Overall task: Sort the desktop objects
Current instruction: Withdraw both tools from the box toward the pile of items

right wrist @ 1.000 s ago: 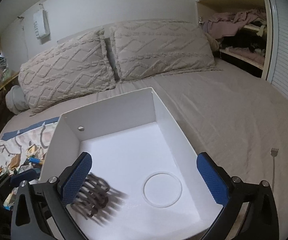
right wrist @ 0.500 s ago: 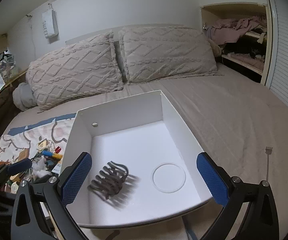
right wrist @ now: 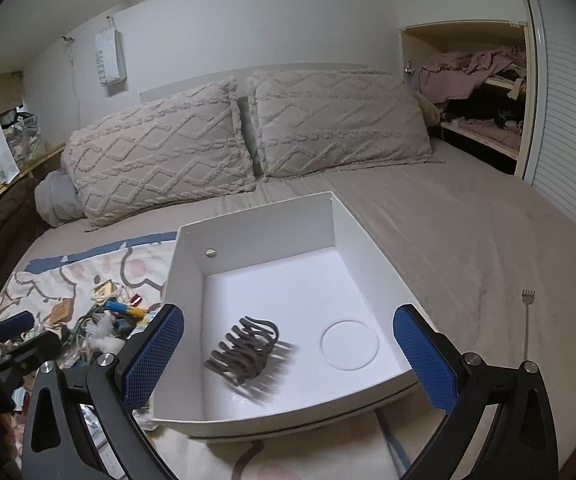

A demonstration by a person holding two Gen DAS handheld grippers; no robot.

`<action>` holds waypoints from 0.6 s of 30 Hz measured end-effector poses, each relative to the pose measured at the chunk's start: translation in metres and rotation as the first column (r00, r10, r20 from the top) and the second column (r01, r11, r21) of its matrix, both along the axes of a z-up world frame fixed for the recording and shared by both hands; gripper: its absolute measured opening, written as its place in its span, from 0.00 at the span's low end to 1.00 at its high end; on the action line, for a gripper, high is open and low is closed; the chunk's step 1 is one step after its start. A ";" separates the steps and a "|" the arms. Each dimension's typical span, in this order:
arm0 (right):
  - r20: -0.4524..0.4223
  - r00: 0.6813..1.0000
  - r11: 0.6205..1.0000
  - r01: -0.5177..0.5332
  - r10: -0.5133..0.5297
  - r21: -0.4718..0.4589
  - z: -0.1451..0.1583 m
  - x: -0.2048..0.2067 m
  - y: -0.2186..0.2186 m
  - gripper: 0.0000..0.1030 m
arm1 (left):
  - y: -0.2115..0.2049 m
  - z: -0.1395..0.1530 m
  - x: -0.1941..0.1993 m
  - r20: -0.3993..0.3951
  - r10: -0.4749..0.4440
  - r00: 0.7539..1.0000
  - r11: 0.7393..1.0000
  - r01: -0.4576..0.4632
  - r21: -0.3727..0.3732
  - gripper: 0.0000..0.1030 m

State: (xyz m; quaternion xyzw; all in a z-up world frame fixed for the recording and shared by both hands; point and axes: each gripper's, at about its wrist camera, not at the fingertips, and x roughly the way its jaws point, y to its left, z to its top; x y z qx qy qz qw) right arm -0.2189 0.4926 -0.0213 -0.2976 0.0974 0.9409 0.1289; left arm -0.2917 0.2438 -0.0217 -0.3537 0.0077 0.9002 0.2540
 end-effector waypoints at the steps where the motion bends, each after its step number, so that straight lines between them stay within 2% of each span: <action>1: 0.000 1.000 1.000 -0.007 0.007 -0.006 0.001 0.001 -0.004 1.00 | -0.008 0.002 0.001 -0.005 0.010 1.000 1.000 -0.010 -0.004 1.00; 10: -0.016 0.998 0.998 -0.067 0.067 -0.002 0.016 0.007 -0.051 1.00 | -0.084 0.023 0.022 -0.069 0.096 0.993 0.995 -0.097 -0.019 1.00; 18: -0.017 0.990 0.990 -0.136 0.136 0.037 0.024 0.015 -0.109 1.00 | -0.144 0.039 0.044 -0.119 0.157 0.980 0.986 -0.161 -0.031 1.00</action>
